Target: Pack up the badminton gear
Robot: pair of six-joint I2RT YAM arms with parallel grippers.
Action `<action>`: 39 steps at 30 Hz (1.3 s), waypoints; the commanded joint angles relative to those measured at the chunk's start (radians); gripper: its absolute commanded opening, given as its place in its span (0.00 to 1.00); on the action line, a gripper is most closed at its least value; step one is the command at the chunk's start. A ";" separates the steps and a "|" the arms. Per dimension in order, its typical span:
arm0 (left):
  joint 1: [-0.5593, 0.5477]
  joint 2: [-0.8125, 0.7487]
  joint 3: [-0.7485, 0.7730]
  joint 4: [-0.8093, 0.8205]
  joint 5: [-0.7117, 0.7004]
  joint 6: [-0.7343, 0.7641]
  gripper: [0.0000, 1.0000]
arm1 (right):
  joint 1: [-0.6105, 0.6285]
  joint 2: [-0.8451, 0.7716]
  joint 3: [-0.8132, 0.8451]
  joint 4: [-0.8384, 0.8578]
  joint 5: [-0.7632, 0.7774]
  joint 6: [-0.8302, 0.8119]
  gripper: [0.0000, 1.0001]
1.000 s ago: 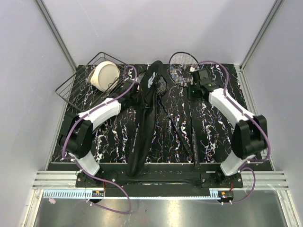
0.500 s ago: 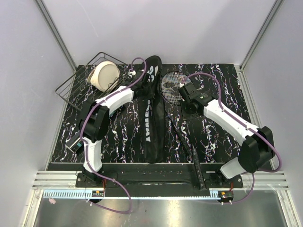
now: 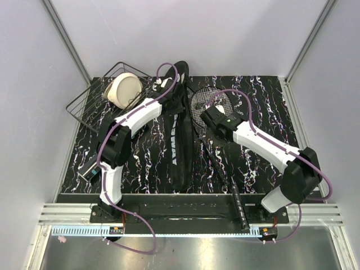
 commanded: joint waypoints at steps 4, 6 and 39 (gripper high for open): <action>-0.003 0.037 0.081 -0.036 -0.077 0.033 0.00 | 0.030 -0.073 0.001 0.059 0.109 -0.027 0.00; -0.003 0.038 0.087 -0.045 -0.085 0.036 0.00 | 0.031 -0.077 -0.002 0.075 0.101 -0.053 0.00; -0.023 -0.055 0.092 -0.052 0.002 0.189 0.00 | 0.258 0.128 0.076 0.050 0.251 -0.084 0.00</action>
